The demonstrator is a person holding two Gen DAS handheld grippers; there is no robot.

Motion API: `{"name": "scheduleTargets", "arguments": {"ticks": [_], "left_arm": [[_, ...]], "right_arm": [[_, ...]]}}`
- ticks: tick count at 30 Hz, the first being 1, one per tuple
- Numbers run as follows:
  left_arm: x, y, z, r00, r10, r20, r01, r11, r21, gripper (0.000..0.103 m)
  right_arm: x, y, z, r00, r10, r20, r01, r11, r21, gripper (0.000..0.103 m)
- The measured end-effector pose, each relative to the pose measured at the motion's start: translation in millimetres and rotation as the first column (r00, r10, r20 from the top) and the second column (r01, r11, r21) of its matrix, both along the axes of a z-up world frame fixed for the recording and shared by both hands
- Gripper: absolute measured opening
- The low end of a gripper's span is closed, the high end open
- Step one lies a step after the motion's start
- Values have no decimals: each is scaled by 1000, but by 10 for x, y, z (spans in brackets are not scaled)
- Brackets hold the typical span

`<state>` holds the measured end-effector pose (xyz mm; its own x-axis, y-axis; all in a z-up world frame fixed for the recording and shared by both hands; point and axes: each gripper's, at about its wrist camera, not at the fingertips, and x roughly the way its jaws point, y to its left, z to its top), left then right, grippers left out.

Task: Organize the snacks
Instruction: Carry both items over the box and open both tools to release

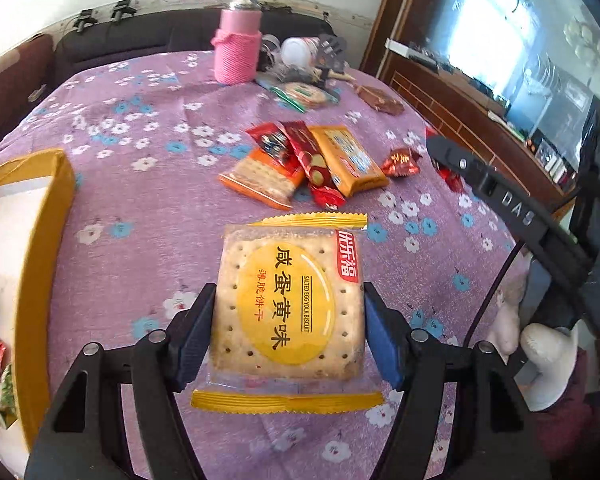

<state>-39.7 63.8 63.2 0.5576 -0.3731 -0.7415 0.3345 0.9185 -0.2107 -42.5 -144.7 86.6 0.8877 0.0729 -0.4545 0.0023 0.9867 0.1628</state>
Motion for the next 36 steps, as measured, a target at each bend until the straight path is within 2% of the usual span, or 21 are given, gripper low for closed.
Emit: {"name": "scheduleTargets", "arguments": {"ticks": [3, 6, 10, 14, 17, 21, 26, 32, 36], "left_arm": [[-129, 397, 188, 996, 82, 44, -81, 996, -40, 68], [-241, 795, 357, 983, 163, 86, -159, 986, -50, 68], [-328, 1279, 478, 958, 258, 127, -253, 966, -51, 68], [-313, 1745, 571, 928, 344, 146, -341, 939, -47, 69], [-229, 2082, 612, 906, 398, 148, -396, 917, -43, 69], [-1, 2466, 510, 887, 453, 88, -449, 891, -64, 69], [274, 2749, 228, 864, 504, 22, -503, 864, -39, 69], [540, 2934, -17, 846, 531, -49, -532, 845, -44, 69], [599, 2973, -43, 848, 524, -78, -529, 846, -68, 69]], "right_arm": [[-24, 79, 33, 1000, 10, 11, -10, 1000, -16, 26], [-107, 186, 180, 998, 56, 21, -57, 998, 11, 26], [-146, 451, 432, 983, 182, 0, -181, 978, 101, 26], [-42, 923, 640, 948, 316, -33, -308, 940, 145, 26], [94, 1363, 684, 901, 427, -82, -405, 893, 198, 26], [298, 2043, 550, 823, 540, -175, -497, 834, 239, 25], [488, 2742, 221, 751, 590, -296, -537, 807, 246, 25], [673, 3252, -103, 714, 583, -388, -552, 809, 200, 25], [761, 3422, -248, 704, 574, -419, -558, 812, 174, 28]]}}
